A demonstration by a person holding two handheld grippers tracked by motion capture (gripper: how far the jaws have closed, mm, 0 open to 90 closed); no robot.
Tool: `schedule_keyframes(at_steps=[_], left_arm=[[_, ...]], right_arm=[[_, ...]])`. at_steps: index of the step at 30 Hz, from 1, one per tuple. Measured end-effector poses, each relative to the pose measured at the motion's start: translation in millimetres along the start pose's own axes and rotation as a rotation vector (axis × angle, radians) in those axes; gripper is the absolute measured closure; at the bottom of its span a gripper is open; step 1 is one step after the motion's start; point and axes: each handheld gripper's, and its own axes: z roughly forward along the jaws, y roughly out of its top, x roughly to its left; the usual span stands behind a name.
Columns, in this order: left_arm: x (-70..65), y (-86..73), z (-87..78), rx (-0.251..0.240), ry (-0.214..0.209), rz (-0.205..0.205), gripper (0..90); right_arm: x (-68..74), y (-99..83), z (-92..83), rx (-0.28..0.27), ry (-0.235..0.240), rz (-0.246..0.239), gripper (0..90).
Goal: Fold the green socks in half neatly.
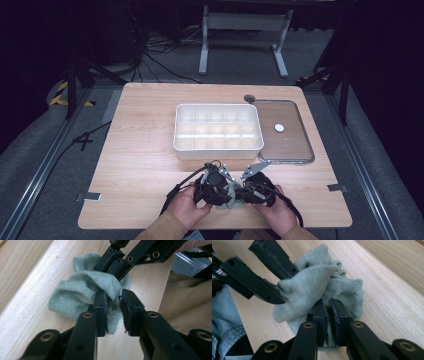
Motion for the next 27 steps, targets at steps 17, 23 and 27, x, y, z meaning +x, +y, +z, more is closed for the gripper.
schedule_keyframes(at_steps=[17,23,27], left_arm=[[6.4,-7.5,-26.1,-0.058,0.014,-0.1,64.6],[5.1,-7.3,-21.3,-0.035,0.03,-0.107,76.0],[2.0,-4.3,-16.1,-0.023,0.032,-0.098,74.8]], right_arm=[[1.3,-0.9,-28.7,-0.046,-0.064,-0.018,79.1],[1.2,-2.7,-36.8,-0.036,-0.063,-0.013,85.4],[-1.0,-8.4,-33.4,0.007,-0.055,-0.001,87.0]])
